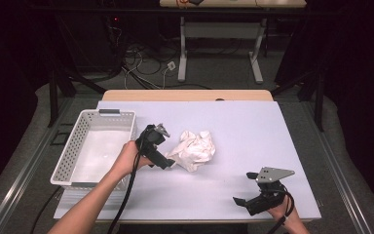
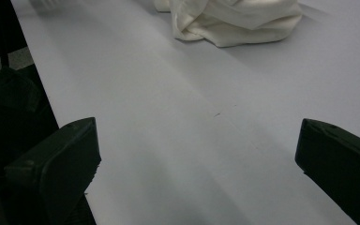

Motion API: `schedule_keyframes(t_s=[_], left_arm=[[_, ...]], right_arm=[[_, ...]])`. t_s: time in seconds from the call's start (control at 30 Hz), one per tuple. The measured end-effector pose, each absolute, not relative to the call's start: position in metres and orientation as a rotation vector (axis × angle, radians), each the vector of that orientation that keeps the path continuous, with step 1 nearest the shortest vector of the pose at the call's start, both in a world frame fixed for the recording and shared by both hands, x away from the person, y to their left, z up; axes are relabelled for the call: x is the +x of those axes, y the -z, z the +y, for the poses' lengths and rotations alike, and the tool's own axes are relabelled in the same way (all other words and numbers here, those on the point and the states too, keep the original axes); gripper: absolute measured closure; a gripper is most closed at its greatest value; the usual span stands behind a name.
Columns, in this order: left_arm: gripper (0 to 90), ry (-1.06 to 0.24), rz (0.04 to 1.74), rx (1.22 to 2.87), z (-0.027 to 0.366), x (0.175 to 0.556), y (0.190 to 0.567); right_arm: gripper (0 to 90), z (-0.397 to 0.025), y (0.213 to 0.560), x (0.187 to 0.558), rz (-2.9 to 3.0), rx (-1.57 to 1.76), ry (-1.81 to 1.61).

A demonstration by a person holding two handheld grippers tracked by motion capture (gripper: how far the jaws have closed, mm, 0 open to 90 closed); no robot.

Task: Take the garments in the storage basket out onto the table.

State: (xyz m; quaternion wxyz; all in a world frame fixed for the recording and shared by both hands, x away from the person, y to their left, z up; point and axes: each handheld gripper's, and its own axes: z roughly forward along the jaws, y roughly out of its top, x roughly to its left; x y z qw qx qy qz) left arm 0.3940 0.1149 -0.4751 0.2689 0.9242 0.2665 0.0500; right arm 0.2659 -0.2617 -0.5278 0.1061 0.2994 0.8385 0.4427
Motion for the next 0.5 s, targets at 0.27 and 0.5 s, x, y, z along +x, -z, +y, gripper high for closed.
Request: schedule_keyframes(t_s=[0.27, 0.5], left_arm=[[0.1, -0.134, 0.746, 2.464, 0.134, 0.380, 0.477], [0.2, -0.156, 0.762, 2.435, 0.149, 0.366, 0.474]], right_arm=[[0.0, -0.261, 0.528, 0.266, 2.470, 0.875, -1.300], [0.0, -0.262, 0.528, 0.265, 2.466, 0.879, -1.301]])
